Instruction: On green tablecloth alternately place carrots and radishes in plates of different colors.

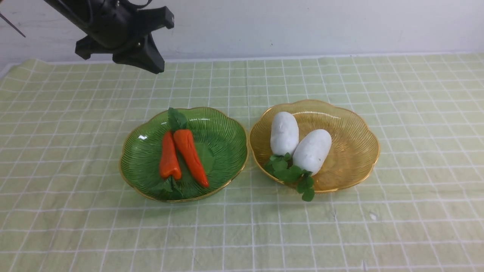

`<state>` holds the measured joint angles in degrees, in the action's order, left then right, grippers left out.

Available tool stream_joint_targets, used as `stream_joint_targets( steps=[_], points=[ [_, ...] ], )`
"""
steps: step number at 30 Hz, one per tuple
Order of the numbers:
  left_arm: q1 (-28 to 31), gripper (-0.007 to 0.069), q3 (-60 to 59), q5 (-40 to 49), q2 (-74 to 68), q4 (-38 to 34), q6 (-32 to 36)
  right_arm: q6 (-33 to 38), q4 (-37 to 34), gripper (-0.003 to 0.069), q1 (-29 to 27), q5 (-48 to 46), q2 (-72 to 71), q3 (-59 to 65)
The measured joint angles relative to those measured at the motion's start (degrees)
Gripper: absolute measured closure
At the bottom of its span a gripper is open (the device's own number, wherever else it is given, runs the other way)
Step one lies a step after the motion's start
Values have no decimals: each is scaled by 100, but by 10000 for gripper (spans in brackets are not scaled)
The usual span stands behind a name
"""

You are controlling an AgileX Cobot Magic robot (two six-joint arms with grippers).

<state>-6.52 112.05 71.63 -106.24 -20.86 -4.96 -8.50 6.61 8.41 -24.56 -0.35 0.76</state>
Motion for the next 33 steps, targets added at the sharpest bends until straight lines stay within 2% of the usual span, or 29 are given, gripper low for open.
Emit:
stream_joint_targets(
  steps=[7,16,21,30,33],
  points=[
    [0,629,0,18,733,252,354,0,-26,673,-639,164,-7,29],
    [0,629,-45,41,1648,705,462,5,-32,673,-870,182,-7,29],
    [0,629,-339,48,2495,962,825,5,-32,673,-872,182,-7,29],
    [0,629,-1906,138,3923,1621,1022,5,-32,673,-876,182,-7,29],
    [0,629,-2609,151,4333,1693,795,5,-32,673,-876,182,-7,29]
  ],
)
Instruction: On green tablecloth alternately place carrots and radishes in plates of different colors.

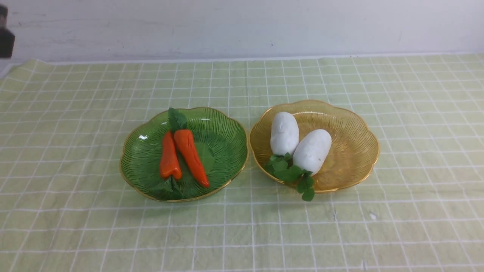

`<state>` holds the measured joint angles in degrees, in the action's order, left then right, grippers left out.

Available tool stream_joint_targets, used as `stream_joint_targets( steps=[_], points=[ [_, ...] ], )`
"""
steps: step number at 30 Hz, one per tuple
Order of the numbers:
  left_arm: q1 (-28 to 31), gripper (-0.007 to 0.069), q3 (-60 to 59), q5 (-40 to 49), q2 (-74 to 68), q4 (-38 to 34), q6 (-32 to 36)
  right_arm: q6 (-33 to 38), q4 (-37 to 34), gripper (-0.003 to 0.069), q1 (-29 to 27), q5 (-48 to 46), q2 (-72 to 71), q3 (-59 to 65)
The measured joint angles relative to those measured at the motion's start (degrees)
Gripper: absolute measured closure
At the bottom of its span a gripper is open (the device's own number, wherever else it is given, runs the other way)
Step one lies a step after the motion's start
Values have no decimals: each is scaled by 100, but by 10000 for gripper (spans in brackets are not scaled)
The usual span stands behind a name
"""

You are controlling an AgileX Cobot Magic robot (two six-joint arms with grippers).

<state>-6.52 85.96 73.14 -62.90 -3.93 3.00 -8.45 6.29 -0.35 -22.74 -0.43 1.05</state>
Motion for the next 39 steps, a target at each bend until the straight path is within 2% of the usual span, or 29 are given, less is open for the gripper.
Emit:
stream_joint_targets(
  steps=[6,10,14,15,19,20,24,26,39],
  points=[
    [0,629,-1191,0,746,0,-32,0,0,673,0,0,0,0],
    [0,629,-2088,-210,1885,-76,-62,0,0,673,0,0,0,0],
    [0,629,-2798,-1010,2879,-374,-122,0,0,673,0,0,0,0],
    [0,629,-3325,-1527,3463,-519,-116,0,0,673,0,0,0,0],
    [0,629,-4509,-2910,4597,-484,-82,-6,0,673,0,0,0,0],
    [0,629,-4625,-2975,4704,-478,-83,-6,0,673,0,0,0,0],
    [0,629,-5799,-4491,5592,-514,-83,-10,0,673,0,0,0,0],
    [0,629,-6124,-4799,5764,-537,-83,-10,0,673,0,0,0,0],
    [0,629,-7636,-5092,5950,-480,-83,-10,0,673,0,0,0,0]
  ],
)
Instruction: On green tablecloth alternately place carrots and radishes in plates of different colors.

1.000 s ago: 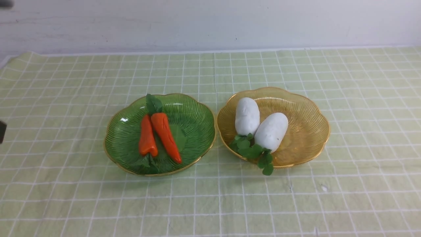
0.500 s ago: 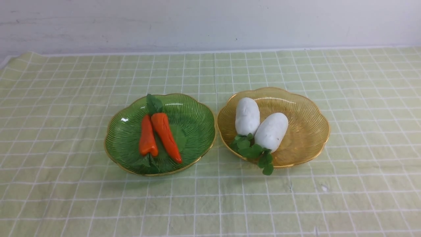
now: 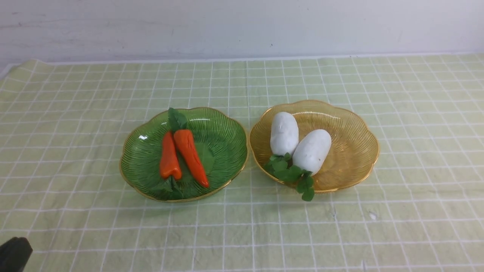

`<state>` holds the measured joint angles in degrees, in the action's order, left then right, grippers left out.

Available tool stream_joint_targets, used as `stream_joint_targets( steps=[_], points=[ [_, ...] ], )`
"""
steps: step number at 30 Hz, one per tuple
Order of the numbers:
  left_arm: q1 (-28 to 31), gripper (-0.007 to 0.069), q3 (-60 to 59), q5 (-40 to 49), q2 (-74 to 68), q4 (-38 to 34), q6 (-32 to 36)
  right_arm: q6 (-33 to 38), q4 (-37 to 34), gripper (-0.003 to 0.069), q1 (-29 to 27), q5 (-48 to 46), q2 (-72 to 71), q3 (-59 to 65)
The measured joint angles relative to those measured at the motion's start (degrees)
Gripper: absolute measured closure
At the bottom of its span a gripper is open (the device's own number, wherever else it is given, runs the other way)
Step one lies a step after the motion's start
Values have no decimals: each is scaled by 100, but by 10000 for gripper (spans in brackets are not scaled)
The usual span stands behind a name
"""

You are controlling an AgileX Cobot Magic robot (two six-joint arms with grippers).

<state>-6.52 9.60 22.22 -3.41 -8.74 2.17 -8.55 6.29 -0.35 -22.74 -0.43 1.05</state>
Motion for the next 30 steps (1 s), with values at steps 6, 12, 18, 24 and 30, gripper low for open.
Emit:
stream_joint_targets(
  steps=[6,12,18,24,30],
  points=[
    [0,629,-568,-42,0,370,0,0,0,673,0,0,0,0],
    [0,629,-1076,-40,254,632,0,0,0,673,0,0,0,0],
    [18,629,-1113,-35,403,874,0,0,-6,673,0,0,0,0],
    [49,629,-1113,-30,403,874,0,0,-13,673,0,0,0,0],
    [49,629,-1113,-30,403,874,-5,0,-13,673,0,0,0,0]
  ],
)
